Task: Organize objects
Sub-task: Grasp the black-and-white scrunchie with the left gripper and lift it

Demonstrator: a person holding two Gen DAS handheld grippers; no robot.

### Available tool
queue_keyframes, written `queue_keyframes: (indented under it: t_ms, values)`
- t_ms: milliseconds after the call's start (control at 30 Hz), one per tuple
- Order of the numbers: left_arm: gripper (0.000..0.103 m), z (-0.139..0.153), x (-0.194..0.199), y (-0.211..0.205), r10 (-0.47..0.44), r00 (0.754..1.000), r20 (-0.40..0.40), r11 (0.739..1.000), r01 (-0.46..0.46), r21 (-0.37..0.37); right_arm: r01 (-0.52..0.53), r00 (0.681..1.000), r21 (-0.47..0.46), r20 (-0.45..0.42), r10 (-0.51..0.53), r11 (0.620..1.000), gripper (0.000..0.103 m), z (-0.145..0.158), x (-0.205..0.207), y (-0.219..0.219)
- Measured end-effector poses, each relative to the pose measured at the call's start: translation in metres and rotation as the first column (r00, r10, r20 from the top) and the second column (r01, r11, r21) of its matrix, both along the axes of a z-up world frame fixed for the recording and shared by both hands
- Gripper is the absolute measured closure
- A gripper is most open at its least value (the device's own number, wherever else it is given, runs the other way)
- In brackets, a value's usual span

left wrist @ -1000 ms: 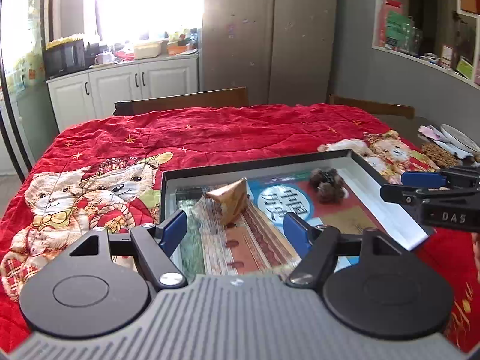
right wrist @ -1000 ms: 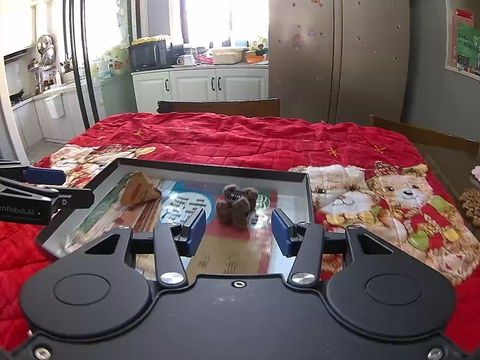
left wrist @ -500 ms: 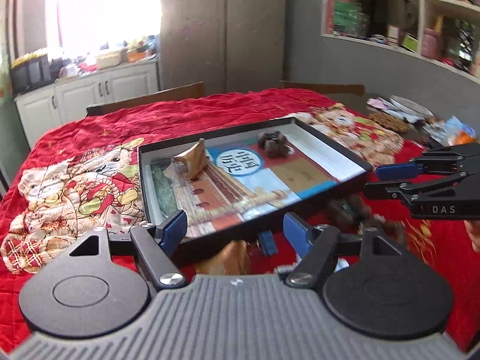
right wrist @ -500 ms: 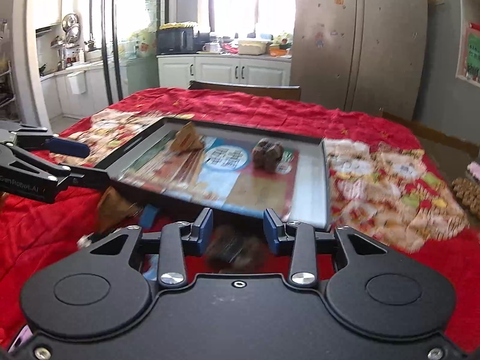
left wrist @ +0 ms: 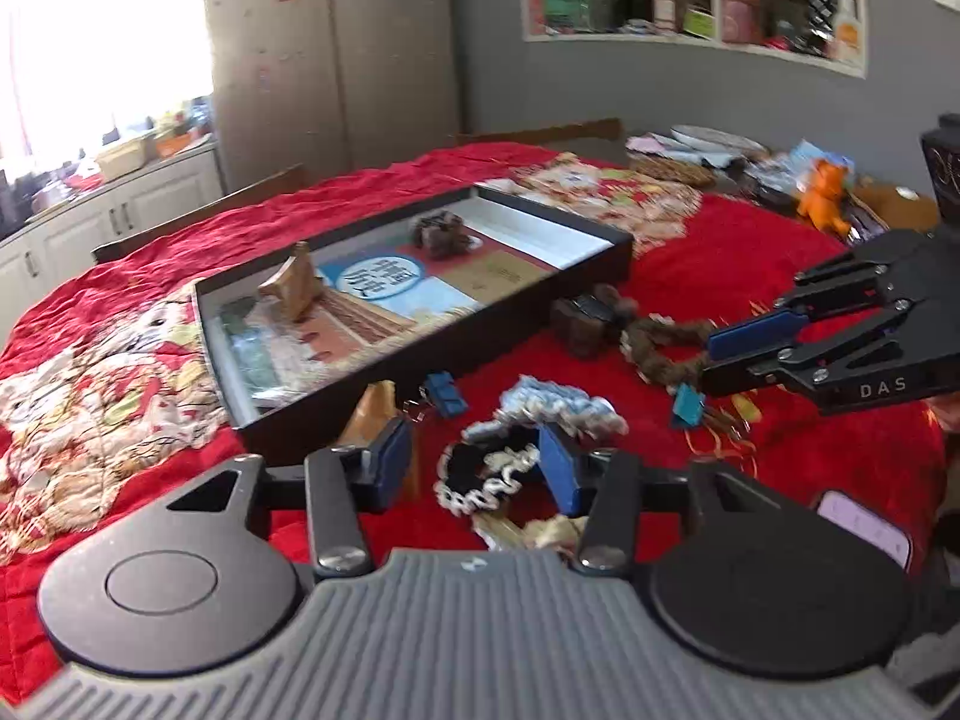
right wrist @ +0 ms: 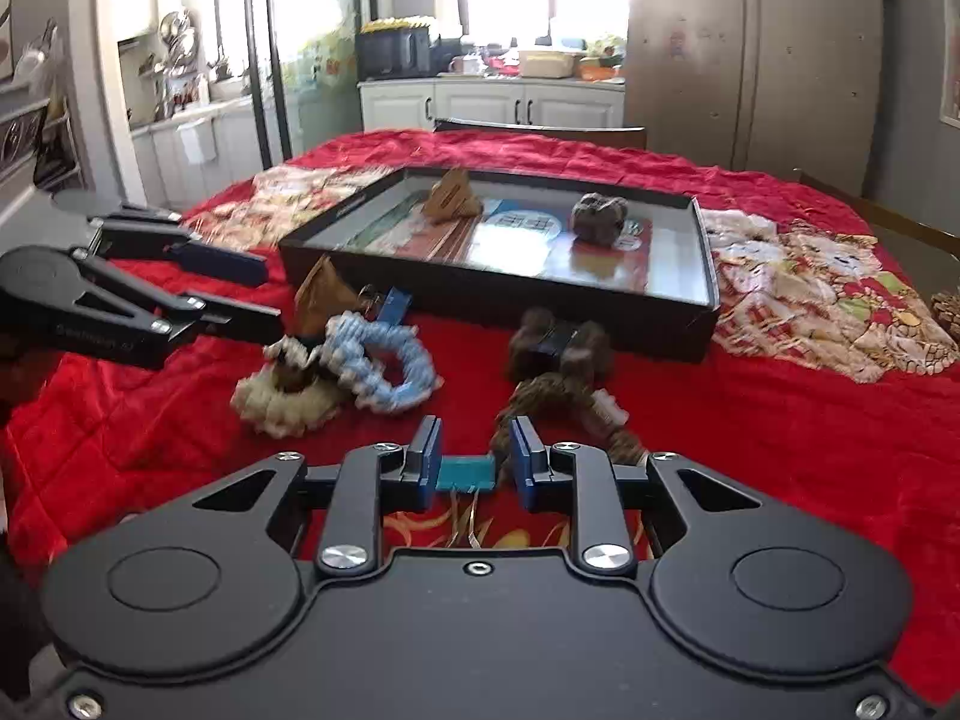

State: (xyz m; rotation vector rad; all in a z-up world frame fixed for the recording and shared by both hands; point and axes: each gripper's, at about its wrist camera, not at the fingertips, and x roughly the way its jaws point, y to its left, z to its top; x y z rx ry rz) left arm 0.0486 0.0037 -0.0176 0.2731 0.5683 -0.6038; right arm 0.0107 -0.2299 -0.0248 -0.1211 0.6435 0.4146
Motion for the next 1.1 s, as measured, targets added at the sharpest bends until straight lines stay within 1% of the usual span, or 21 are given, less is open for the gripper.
queue_keyframes:
  t_ms: [200,333,400,567,667,767,833,900,933,1000,1100]
  values:
    - [0.07,-0.01,-0.002,-0.006,-0.068,0.998,-0.016,0.997,0.068,0.039,0.005,0.999,-0.005,-0.043,-0.006,1.0,0.079,-0.013,0.002,0.003]
    - [0.071,-0.015,-0.001,-0.01,-0.107,0.994,-0.027,0.993,0.109,0.047,0.023,0.998,-0.003,-0.059,-0.023,1.0,0.078,-0.018,0.008,0.001]
    - [0.071,-0.018,0.001,-0.012,-0.117,0.993,-0.028,0.992,0.118,0.052,0.02,0.998,-0.001,-0.063,-0.02,1.0,0.076,-0.02,0.01,0.003]
    - [0.071,-0.02,0.005,-0.016,-0.141,0.99,-0.028,0.987,0.142,0.069,0.015,0.999,-0.023,-0.049,-0.016,1.0,0.073,-0.025,0.013,0.01]
    - [0.069,-0.022,0.005,-0.019,-0.162,0.986,-0.025,0.983,0.164,0.08,0.003,0.999,-0.017,-0.043,-0.004,1.0,0.07,-0.025,0.014,0.013]
    - [0.069,-0.023,0.005,-0.021,-0.174,0.984,-0.021,0.98,0.175,0.097,-0.006,0.999,-0.018,-0.038,0.005,1.0,0.07,-0.025,0.016,0.017]
    - [0.07,-0.024,0.005,-0.022,-0.174,0.984,-0.021,0.979,0.175,0.101,-0.013,0.999,-0.018,-0.036,0.012,1.0,0.071,-0.026,0.018,0.02]
    - [0.074,-0.024,0.006,-0.023,-0.173,0.985,-0.022,0.979,0.174,0.104,-0.014,0.999,-0.013,-0.032,0.014,1.0,0.083,-0.027,0.019,0.021]
    - [0.075,-0.024,0.006,-0.023,-0.174,0.984,-0.024,0.979,0.176,0.105,-0.014,0.999,-0.008,-0.034,0.014,1.0,0.084,-0.027,0.02,0.021]
    - [0.082,-0.024,0.006,-0.023,-0.169,0.985,-0.028,0.98,0.171,0.103,-0.014,0.999,0.0,-0.036,0.014,1.0,0.092,-0.026,0.02,0.021]
    - [0.089,-0.024,0.007,-0.023,-0.158,0.987,-0.033,0.982,0.161,0.101,-0.016,0.999,0.004,-0.036,0.016,1.0,0.092,-0.026,0.021,0.02]
